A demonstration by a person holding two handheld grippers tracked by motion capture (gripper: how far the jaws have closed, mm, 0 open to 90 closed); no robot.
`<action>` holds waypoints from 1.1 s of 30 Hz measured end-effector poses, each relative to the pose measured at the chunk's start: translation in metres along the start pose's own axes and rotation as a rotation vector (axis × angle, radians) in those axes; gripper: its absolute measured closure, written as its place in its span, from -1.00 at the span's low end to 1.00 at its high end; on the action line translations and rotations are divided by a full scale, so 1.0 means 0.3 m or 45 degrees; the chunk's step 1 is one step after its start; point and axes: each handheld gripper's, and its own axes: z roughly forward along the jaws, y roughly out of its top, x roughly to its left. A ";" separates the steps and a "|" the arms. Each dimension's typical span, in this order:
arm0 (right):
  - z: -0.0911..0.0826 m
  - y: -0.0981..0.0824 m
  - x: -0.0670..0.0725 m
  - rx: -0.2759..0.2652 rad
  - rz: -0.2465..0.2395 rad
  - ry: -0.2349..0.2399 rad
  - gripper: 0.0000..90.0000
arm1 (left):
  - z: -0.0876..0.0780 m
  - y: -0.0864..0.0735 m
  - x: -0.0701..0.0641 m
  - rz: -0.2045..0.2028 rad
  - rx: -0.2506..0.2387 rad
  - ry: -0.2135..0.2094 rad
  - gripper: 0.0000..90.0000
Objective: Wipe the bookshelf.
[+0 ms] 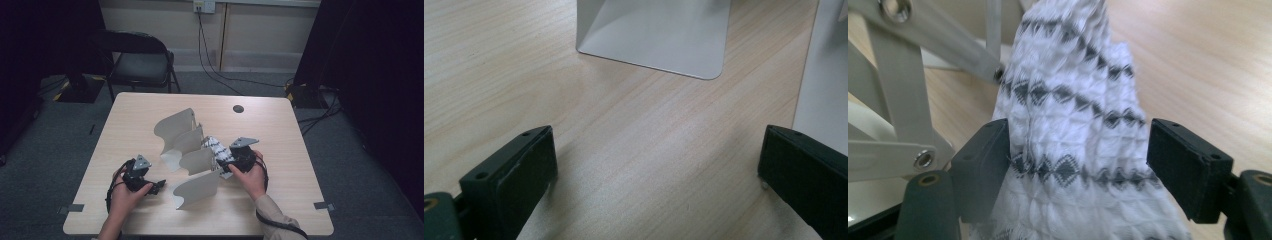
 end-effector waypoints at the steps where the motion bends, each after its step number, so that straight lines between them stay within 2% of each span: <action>1: 0.012 -0.005 0.005 0.029 -0.011 0.005 -0.32 | 0.000 0.000 0.000 0.000 0.000 0.000 -0.96; 5: 0.039 -0.028 0.008 0.091 -0.033 0.008 0.09 | 0.000 0.000 0.000 0.001 0.001 0.000 -0.96; 7: 0.030 -0.031 0.007 0.087 -0.035 0.021 0.57 | 0.000 0.000 0.000 0.000 0.000 0.000 -0.96; 9: 0.017 -0.028 0.000 0.096 -0.015 0.030 0.69 | 0.001 0.000 -0.002 -0.010 -0.006 0.000 -0.96; 11: -0.008 -0.021 -0.008 0.076 -0.004 0.014 0.73 | 0.001 0.000 -0.001 -0.006 -0.004 0.000 -0.96; 13: -0.044 -0.005 -0.020 0.042 0.022 0.026 0.75 | 0.000 0.000 -0.001 -0.002 -0.001 0.000 -0.96; 17: -0.125 0.047 -0.034 -0.053 0.032 0.038 0.76 | 0.000 0.000 0.000 0.001 0.001 0.000 -0.96; 20: -0.185 0.100 -0.033 -0.130 0.017 0.044 0.76 | 0.001 0.001 -0.001 -0.002 -0.001 -0.001 -0.97; 23: -0.230 0.152 -0.017 -0.195 -0.025 0.062 0.76 | 0.000 0.001 0.000 0.000 0.001 -0.001 -0.97; 27: -0.219 0.170 0.023 -0.163 -0.105 0.098 0.76 | 0.000 0.001 0.001 0.006 0.005 -0.001 -0.97; 33: -0.141 0.109 0.031 -0.069 -0.066 0.124 0.77 | 0.000 0.001 0.000 0.004 0.004 -0.001 -0.97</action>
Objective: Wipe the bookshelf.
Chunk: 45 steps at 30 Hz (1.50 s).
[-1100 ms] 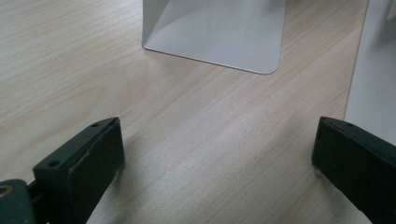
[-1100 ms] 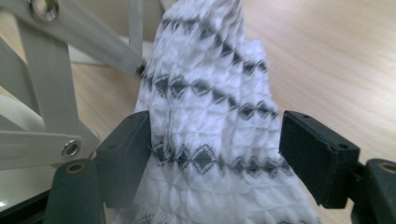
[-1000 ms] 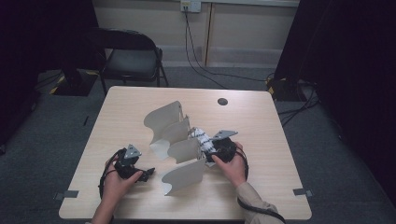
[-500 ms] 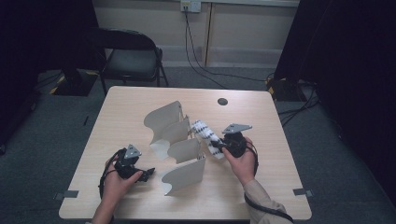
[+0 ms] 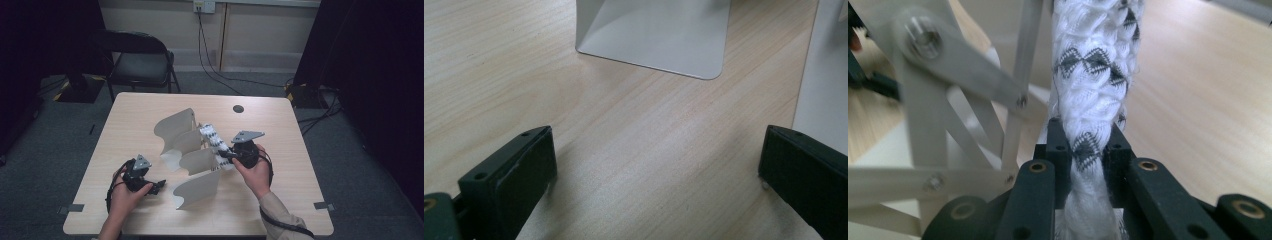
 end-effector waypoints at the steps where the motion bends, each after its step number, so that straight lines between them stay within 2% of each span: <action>1: 0.013 -0.014 -0.001 0.020 0.001 0.011 0.76 | 0.001 0.000 -0.001 -0.005 -0.003 0.000 -0.97; 7: 0.051 -0.059 0.013 0.071 -0.024 0.036 0.77 | 0.000 0.000 0.000 0.003 0.002 0.002 -0.97; 11: 0.086 -0.091 0.035 0.144 -0.060 0.047 0.76 | 0.000 0.000 0.000 0.005 0.003 0.002 -0.97; 16: 0.107 -0.125 0.047 0.167 -0.060 0.074 0.76 | 0.000 0.000 0.000 0.005 0.003 0.002 -0.97; 18: 0.108 -0.134 0.048 0.181 -0.069 0.072 0.76 | 0.000 0.000 0.000 0.005 0.003 0.001 -0.97; 21: 0.099 -0.141 0.040 0.179 -0.047 0.064 0.76 | 0.000 0.000 0.000 0.005 0.004 0.001 -0.97; 25: 0.053 -0.120 0.008 0.133 -0.018 0.027 0.75 | 0.000 0.000 0.000 0.005 0.004 0.001 -0.97; 29: -0.013 -0.058 -0.030 0.053 0.008 -0.020 0.75 | 0.000 0.000 0.000 0.005 0.004 0.002 -0.97; 31: -0.035 -0.021 -0.034 0.014 -0.003 -0.031 0.75 | 0.000 0.001 0.000 0.004 0.005 0.002 -0.98; 34: -0.037 0.024 -0.018 -0.006 -0.036 -0.018 0.75 | 0.000 0.001 0.000 0.004 0.006 -0.001 -0.98; 37: -0.015 0.038 0.002 0.001 -0.044 0.018 0.75 | 0.000 0.001 0.000 0.004 0.006 -0.001 -0.98; 40: 0.016 0.021 0.016 0.022 -0.038 0.040 0.75 | 0.000 0.001 0.000 0.005 0.006 -0.001 -0.98; 45: 0.070 -0.038 0.027 0.118 -0.032 0.078 0.75 | 0.000 0.001 0.000 0.005 0.007 -0.001 -0.98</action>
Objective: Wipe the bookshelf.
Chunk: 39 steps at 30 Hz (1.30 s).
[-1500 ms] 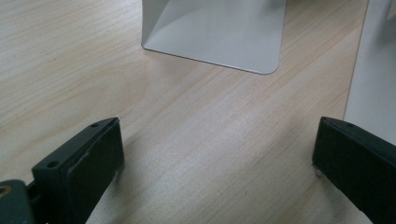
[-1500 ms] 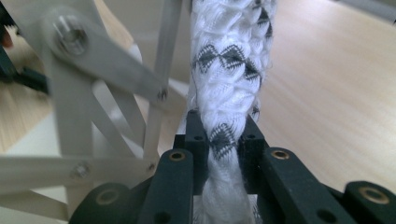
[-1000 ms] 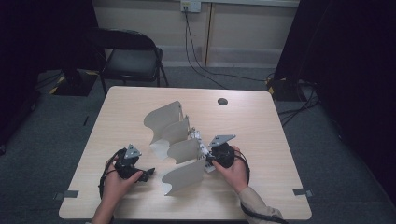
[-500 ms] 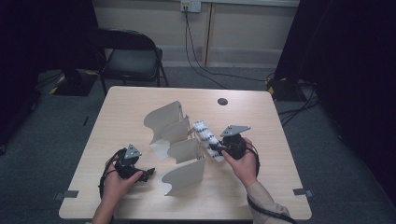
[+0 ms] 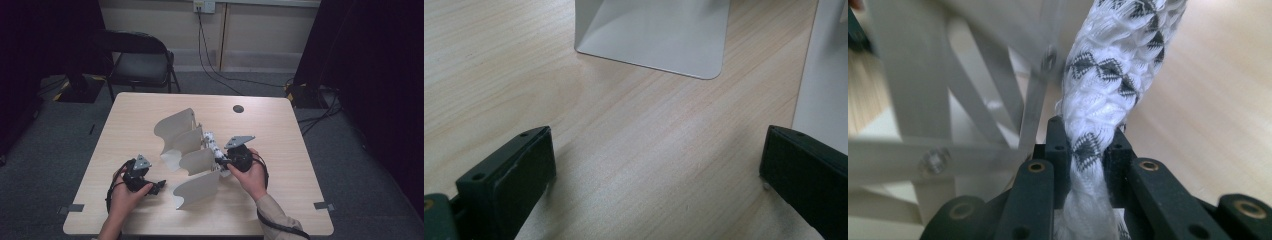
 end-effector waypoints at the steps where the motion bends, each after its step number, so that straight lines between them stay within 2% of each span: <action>1: 0.009 -0.012 0.001 0.008 0.004 0.007 0.75 | 0.000 0.000 0.000 0.000 0.000 0.000 -0.98; 11: 0.045 -0.093 0.020 0.079 0.002 0.033 0.75 | 0.000 0.000 0.000 0.000 0.000 -0.001 -0.98; 17: 0.024 -0.110 0.017 0.079 0.019 0.020 0.75 | 0.000 0.000 0.000 0.000 0.000 -0.001 -0.98; 24: -0.085 -0.072 -0.012 -0.016 0.046 -0.053 0.75 | 0.000 0.000 0.000 0.000 0.001 -0.001 -0.98; 27: -0.140 -0.035 -0.018 -0.071 0.036 -0.083 0.75 | 0.002 0.000 -0.002 -0.010 -0.006 0.002 -0.98; 30: -0.173 0.001 -0.014 -0.110 0.021 -0.085 0.75 | 0.003 0.000 -0.004 -0.009 -0.006 0.004 -1.00; 34: -0.190 0.031 0.003 -0.137 0.000 -0.083 0.75 | 0.003 0.000 -0.004 -0.008 -0.006 0.004 -1.00; 39: -0.156 0.015 0.021 -0.092 -0.008 -0.063 0.75 | 0.002 0.000 -0.005 -0.012 -0.004 0.007 -1.00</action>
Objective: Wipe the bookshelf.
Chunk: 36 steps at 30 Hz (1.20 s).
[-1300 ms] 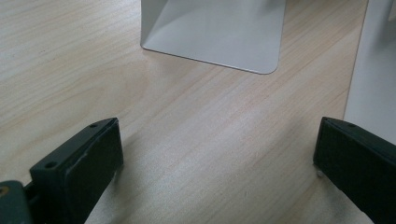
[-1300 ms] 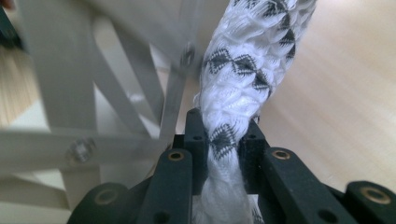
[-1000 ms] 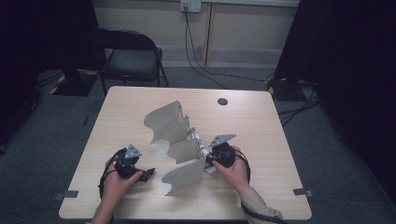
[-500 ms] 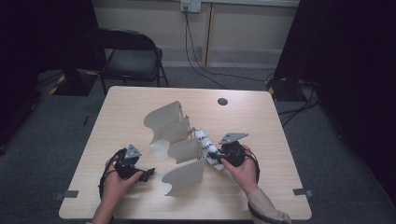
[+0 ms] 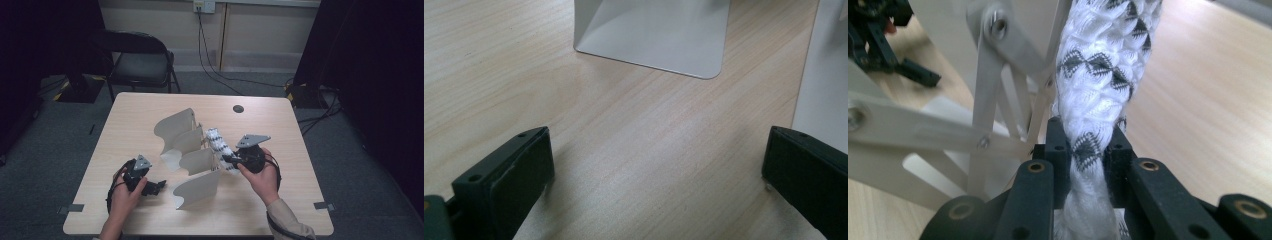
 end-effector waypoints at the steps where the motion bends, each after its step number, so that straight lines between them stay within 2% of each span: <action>1: 0.007 -0.008 0.002 0.008 0.002 0.006 0.75 | 0.000 0.000 0.000 0.003 0.003 0.000 -1.00; 7: 0.058 -0.068 0.026 0.080 0.013 0.036 0.75 | 0.000 0.000 0.000 0.002 0.003 0.000 -1.00; 15: 0.116 -0.120 0.046 0.132 0.024 0.066 0.75 | 0.000 0.000 0.000 -0.001 0.001 0.001 -1.00; 23: 0.147 -0.158 0.050 0.181 0.022 0.063 0.75 | 0.001 0.001 0.000 -0.002 -0.001 0.000 -1.00; 27: 0.135 -0.163 0.036 0.189 0.033 0.049 0.75 | 0.002 0.001 -0.001 -0.006 -0.005 0.000 -1.00; 28: 0.120 -0.156 0.028 0.176 0.028 0.026 0.75 | 0.002 0.001 -0.001 -0.006 -0.004 0.000 -1.00; 30: 0.089 -0.135 0.012 0.139 0.058 0.018 0.75 | 0.002 0.001 -0.001 -0.006 -0.004 0.000 -1.00; 36: -0.019 -0.003 -0.013 0.023 0.010 -0.044 0.75 | 0.002 0.001 -0.001 -0.006 -0.005 0.000 -1.00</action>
